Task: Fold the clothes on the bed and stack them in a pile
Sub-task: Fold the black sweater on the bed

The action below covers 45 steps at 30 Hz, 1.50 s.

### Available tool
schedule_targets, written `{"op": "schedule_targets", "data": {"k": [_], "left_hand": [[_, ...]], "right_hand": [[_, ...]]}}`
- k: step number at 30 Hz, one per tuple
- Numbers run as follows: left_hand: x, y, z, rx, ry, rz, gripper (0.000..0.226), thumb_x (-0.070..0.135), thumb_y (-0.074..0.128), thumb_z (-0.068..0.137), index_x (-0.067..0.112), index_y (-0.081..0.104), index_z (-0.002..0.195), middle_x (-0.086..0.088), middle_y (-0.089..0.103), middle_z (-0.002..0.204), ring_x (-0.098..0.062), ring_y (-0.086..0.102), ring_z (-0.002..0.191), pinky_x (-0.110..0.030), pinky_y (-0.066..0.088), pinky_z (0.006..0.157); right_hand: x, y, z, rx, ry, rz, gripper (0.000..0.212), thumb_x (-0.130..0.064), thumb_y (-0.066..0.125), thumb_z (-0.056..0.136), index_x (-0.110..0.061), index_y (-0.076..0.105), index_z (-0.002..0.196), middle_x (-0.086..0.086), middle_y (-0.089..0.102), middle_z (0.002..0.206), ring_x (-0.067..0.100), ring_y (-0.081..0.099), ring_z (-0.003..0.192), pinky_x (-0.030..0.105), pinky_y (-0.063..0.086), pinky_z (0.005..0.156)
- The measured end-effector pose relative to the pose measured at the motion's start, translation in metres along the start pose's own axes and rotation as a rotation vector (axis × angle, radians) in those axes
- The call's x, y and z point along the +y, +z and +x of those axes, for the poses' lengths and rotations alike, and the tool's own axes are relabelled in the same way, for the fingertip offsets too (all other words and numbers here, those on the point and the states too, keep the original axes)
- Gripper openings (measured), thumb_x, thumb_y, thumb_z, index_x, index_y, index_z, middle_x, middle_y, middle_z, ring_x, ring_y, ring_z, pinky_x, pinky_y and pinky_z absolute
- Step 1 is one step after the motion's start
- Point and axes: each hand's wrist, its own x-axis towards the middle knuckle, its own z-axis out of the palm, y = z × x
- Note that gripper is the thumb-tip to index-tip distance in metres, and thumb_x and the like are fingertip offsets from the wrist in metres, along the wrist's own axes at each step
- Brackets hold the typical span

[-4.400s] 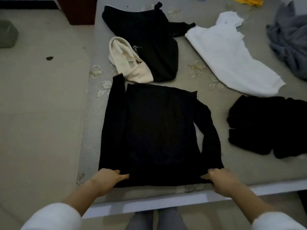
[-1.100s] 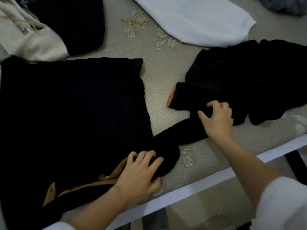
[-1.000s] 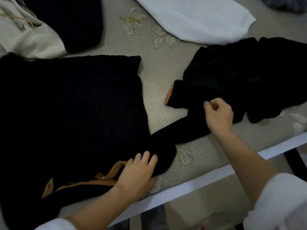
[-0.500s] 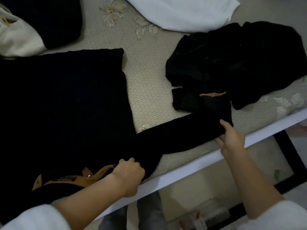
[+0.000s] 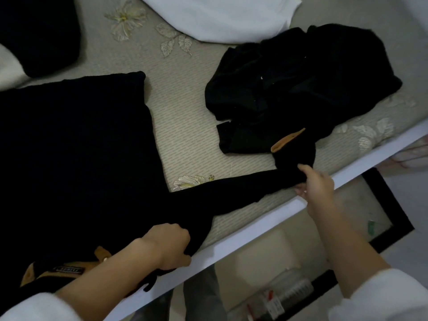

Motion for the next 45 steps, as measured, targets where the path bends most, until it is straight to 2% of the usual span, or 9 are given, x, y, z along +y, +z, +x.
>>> {"op": "schedule_targets", "data": {"k": [4,7,12,15,21,28,34,40,45], "left_hand": [[0.014,-0.009,0.011,0.341,-0.083,0.038,0.043,0.060,0.044,0.088,0.022,0.046,0.107,0.005,0.058,0.085,-0.015,0.062,0.077,-0.026,0.038,0.054],[0.028,-0.013,0.022,0.372,-0.185,0.086,0.042,0.048,0.047,0.093,0.017,0.040,0.120,0.000,0.062,0.101,-0.019,0.064,0.089,-0.027,0.038,0.055],[0.023,-0.021,0.029,0.202,-0.093,0.015,0.004,0.018,0.052,0.086,0.019,0.055,0.084,0.002,0.059,0.088,-0.017,0.060,0.081,-0.024,0.039,0.056],[0.014,-0.022,0.022,0.135,0.050,-0.013,0.024,0.029,0.054,0.081,0.025,0.040,0.062,0.009,0.044,0.066,-0.008,0.044,0.058,-0.021,0.030,0.047],[0.000,-0.019,0.016,0.087,0.145,0.072,0.026,0.038,0.054,0.077,0.023,0.039,0.061,0.006,0.043,0.061,-0.007,0.039,0.052,-0.023,0.031,0.049],[-0.005,-0.024,0.024,0.054,0.176,0.081,0.029,0.042,0.052,0.074,0.020,0.040,0.059,0.005,0.044,0.060,-0.008,0.039,0.052,-0.023,0.030,0.048],[-0.004,-0.033,0.032,0.006,0.180,0.066,0.027,0.039,0.054,0.070,0.019,0.040,0.058,0.005,0.044,0.061,-0.014,0.046,0.061,-0.026,0.038,0.055],[0.000,-0.036,0.034,-0.102,0.167,0.103,0.020,0.038,0.054,0.073,0.021,0.046,0.065,0.008,0.047,0.065,-0.013,0.049,0.066,-0.022,0.034,0.049],[0.001,-0.039,0.035,-0.178,0.161,0.102,0.021,0.039,0.054,0.072,0.020,0.048,0.067,0.007,0.047,0.064,-0.007,0.044,0.057,-0.023,0.034,0.050]], "right_hand": [[-0.018,0.007,0.004,-0.026,-0.280,-0.149,0.051,-0.027,0.075,0.080,-0.013,0.051,0.124,0.001,0.060,0.115,0.015,0.059,0.103,0.028,0.050,0.087],[-0.034,0.016,-0.001,-0.075,-0.360,-0.245,0.013,-0.021,0.070,0.083,-0.018,0.063,0.094,-0.003,0.066,0.089,0.013,0.063,0.085,0.033,0.054,0.079],[-0.063,0.000,-0.009,0.329,-0.396,0.309,0.008,-0.005,0.062,0.076,-0.013,0.060,0.073,-0.004,0.059,0.069,0.001,0.057,0.059,0.018,0.048,0.055],[-0.078,-0.027,-0.006,0.473,-0.481,0.386,0.020,0.003,0.061,0.072,-0.011,0.047,0.067,-0.004,0.048,0.061,-0.004,0.046,0.042,0.018,0.043,0.051],[-0.086,-0.033,0.007,0.509,-0.450,0.310,0.021,0.002,0.059,0.075,-0.009,0.048,0.089,-0.002,0.053,0.077,0.004,0.052,0.059,0.020,0.048,0.061],[-0.078,-0.053,0.005,0.661,-0.449,0.464,0.030,0.006,0.062,0.063,-0.017,0.043,0.066,-0.004,0.050,0.065,-0.002,0.048,0.046,0.020,0.044,0.054],[-0.086,-0.052,0.023,0.612,-0.466,0.291,0.030,0.008,0.055,0.069,-0.021,0.045,0.066,-0.004,0.049,0.065,0.005,0.048,0.057,0.030,0.047,0.067],[-0.069,-0.034,0.045,0.098,-0.156,0.060,0.021,-0.016,0.060,0.085,-0.014,0.061,0.106,-0.001,0.060,0.085,0.011,0.058,0.076,0.029,0.049,0.069],[-0.036,-0.039,0.056,0.292,-0.129,0.055,0.035,-0.003,0.052,0.085,-0.009,0.060,0.118,0.005,0.060,0.102,0.021,0.058,0.094,0.033,0.051,0.083]]}}
